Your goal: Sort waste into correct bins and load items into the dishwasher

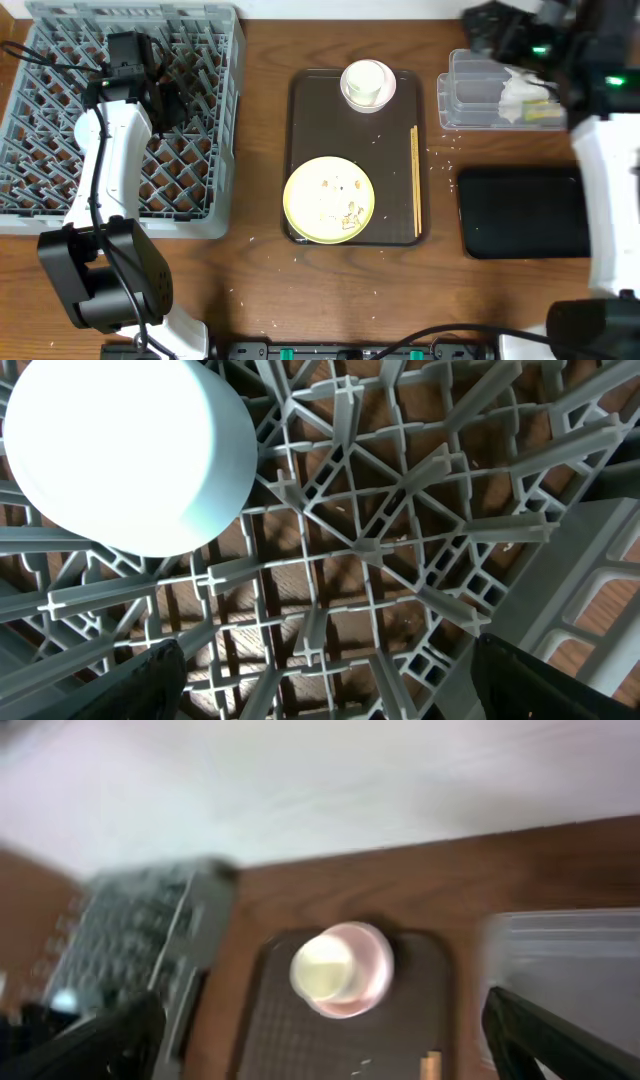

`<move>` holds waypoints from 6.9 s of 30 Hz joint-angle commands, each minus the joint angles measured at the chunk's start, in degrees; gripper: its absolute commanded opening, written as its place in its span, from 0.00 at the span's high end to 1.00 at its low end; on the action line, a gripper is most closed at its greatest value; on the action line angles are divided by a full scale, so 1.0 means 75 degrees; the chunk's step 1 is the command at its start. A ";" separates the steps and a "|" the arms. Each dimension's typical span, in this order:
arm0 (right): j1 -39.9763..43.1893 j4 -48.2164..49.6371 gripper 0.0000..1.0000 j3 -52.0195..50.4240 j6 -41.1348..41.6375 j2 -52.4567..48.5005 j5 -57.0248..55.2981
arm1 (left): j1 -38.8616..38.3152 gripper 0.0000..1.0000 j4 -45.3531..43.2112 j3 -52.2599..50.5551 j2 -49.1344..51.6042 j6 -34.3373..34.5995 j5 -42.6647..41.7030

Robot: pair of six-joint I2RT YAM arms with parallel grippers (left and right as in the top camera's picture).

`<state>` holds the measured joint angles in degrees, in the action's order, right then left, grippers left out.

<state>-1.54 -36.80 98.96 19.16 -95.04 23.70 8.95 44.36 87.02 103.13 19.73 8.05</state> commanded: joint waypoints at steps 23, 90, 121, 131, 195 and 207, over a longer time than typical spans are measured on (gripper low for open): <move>-0.3383 0.1883 0.01 0.0032 -0.2410 -0.3891 -0.3354 | 0.0017 0.07 -0.0003 0.0041 -0.0090 0.0073 0.0015; -0.4275 -0.0274 0.99 0.0673 -0.2104 -0.2900 -0.2882 | 0.0017 0.07 -0.0003 0.0041 -0.0090 0.0073 0.0015; -0.4992 0.0341 0.84 0.0676 -0.2052 -0.3870 -0.2751 | 0.0017 0.07 -0.0003 0.0041 -0.0090 0.0073 0.0015; -0.4989 0.0283 0.75 0.0752 -0.2049 -0.3287 -0.2751 | 0.0017 0.07 -0.0003 0.0041 -0.0090 0.0073 0.0015; 0.0968 -0.2165 0.01 0.0746 -0.1075 -0.0128 -0.3381 | -0.4406 0.11 -0.1209 0.0041 0.0149 -0.0688 -0.0810; 0.0968 -0.2165 0.01 0.0746 -0.1075 -0.0128 -0.3381 | -0.4546 0.17 -0.2139 0.0041 0.1367 -0.0941 -0.0816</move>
<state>5.23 -52.90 104.40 11.51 -96.01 -1.50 -24.56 29.06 87.02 111.09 14.31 0.64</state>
